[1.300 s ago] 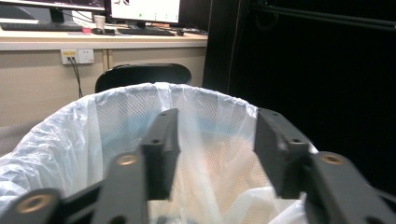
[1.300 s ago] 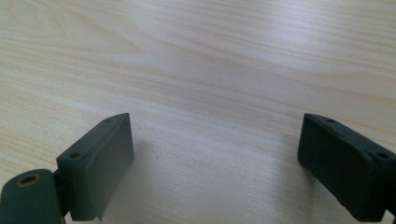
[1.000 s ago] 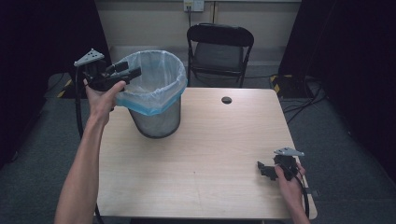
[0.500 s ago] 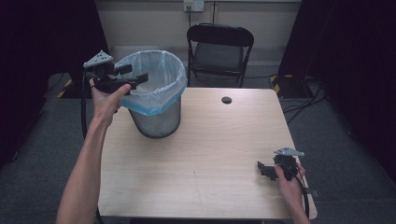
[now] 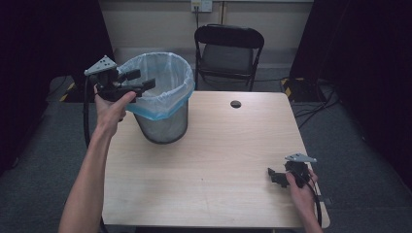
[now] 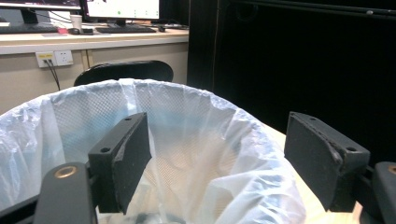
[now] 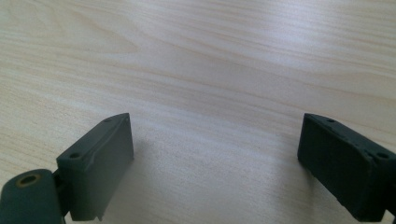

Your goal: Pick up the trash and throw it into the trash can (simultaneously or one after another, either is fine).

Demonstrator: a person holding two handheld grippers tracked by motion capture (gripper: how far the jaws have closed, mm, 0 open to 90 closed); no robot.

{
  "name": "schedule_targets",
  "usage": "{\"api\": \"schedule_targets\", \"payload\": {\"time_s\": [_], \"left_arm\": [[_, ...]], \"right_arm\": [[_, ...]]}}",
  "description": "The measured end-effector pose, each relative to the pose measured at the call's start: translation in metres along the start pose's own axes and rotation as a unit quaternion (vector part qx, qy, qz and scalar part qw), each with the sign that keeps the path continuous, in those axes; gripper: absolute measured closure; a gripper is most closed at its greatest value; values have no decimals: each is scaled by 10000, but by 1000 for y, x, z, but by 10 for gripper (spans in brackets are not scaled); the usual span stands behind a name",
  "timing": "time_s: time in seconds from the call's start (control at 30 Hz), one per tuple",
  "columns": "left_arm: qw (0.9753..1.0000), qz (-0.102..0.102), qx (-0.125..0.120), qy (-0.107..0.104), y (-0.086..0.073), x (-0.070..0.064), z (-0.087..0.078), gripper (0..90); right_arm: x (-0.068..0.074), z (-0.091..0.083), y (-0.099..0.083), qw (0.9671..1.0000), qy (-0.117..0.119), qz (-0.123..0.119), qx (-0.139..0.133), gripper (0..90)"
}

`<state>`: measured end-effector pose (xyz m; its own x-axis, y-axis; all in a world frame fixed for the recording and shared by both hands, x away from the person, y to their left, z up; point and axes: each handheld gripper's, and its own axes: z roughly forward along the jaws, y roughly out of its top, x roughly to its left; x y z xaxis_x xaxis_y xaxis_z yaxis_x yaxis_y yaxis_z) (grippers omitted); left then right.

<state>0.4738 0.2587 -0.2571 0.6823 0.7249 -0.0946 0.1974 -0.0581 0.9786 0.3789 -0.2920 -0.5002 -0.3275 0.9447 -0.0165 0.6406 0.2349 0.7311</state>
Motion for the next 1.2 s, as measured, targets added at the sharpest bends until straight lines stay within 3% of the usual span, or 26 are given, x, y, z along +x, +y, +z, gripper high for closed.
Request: {"api": "schedule_targets", "payload": {"time_s": [0.27,0.43,0.73,0.9,1.2], "left_arm": [[9996,199,105,-163,-4,-15,-2,244],[9989,318,207,-258,-9,-28,0,188],[9978,474,169,-437,-14,-46,-2,156],[9977,392,98,-542,-15,-58,-5,160],[9966,522,142,-617,-26,-77,-9,160]], "right_arm": [[0,0,0,10000,0,0,0,95],[0,0,0,10000,0,2,0,95],[0,0,0,10000,-10,-8,-6,96],[0,0,0,10000,-1,3,3,96],[0,0,0,10000,-3,0,1,95]]}}
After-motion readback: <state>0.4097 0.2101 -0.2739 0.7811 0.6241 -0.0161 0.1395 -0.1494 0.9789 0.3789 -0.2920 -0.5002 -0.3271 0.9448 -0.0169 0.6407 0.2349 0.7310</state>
